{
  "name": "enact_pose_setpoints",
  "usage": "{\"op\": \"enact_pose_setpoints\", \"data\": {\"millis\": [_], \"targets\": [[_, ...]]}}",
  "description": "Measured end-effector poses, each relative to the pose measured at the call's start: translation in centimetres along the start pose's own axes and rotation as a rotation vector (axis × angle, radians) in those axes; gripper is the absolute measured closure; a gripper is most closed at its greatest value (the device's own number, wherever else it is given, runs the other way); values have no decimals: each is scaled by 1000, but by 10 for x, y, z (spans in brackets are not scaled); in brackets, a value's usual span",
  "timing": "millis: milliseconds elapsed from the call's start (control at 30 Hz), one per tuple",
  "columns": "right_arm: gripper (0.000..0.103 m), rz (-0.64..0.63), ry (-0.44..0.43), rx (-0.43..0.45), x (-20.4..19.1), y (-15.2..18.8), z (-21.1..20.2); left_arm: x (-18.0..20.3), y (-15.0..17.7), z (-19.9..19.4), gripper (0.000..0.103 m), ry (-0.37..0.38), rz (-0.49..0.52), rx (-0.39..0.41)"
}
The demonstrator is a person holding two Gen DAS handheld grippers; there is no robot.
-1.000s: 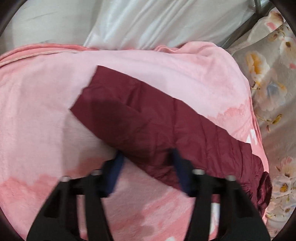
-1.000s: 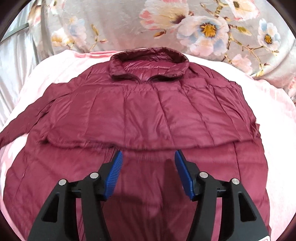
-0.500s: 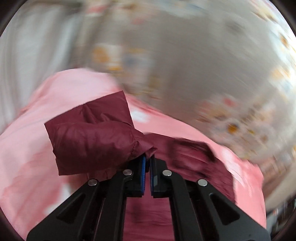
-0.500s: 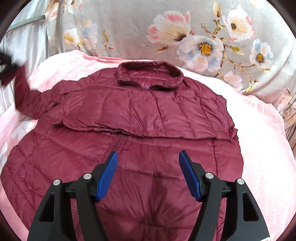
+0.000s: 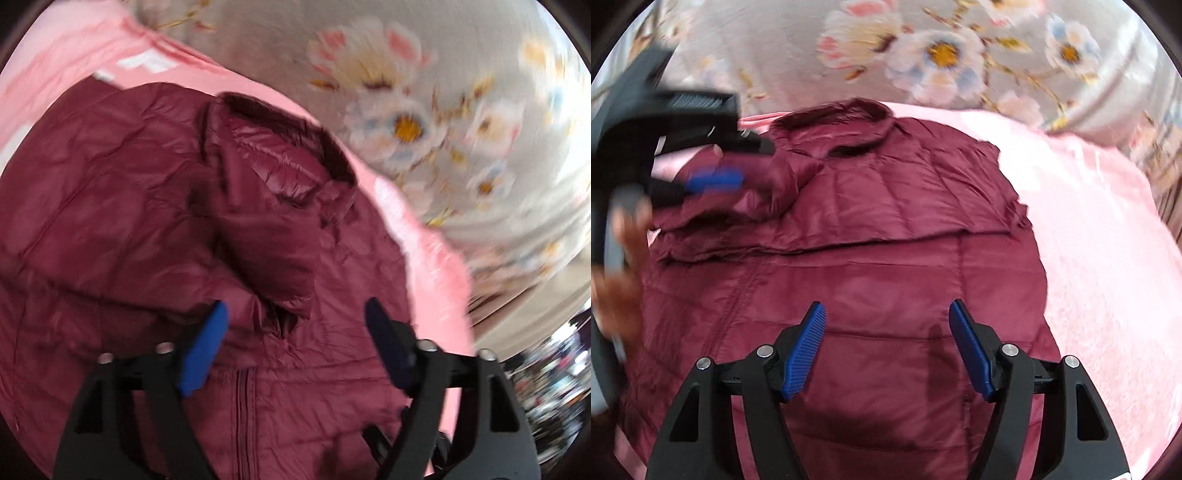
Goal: Fold large clothes
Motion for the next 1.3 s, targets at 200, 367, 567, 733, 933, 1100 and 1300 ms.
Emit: {"op": "enact_pose_setpoints", "data": {"millis": [200, 367, 567, 733, 933, 1100, 1300], "targets": [[34, 82, -169, -18, 2, -37, 4, -63, -22, -86, 15, 51, -144, 164], [32, 129, -325, -77, -32, -80, 30, -126, -29, -123, 15, -34, -265, 241], [32, -37, -261, -92, -104, -102, 59, -164, -23, -125, 16, -104, -330, 222], [52, -27, -138, -22, -99, -122, 67, -169, -22, -125, 17, -132, -324, 228], [44, 276, -111, -46, -9, -97, 65, -176, -29, -113, 17, -103, -367, 208], [41, 282, -190, -82, -3, -92, 72, -179, -36, -78, 17, 8, -445, 132], [91, 303, -286, -102, 4, -107, 80, -192, -46, -59, 34, 102, -563, 99]]}}
Point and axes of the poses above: each gripper's, at about its wrist camera, not at the fingertips, and z roughly the way its jaws point, x to its right, y to its underside, the point moved 4 cm from there along z, roughly the way its jaws point, and after that the axes turned 10 degrees about -x, right-handed, at the moved point
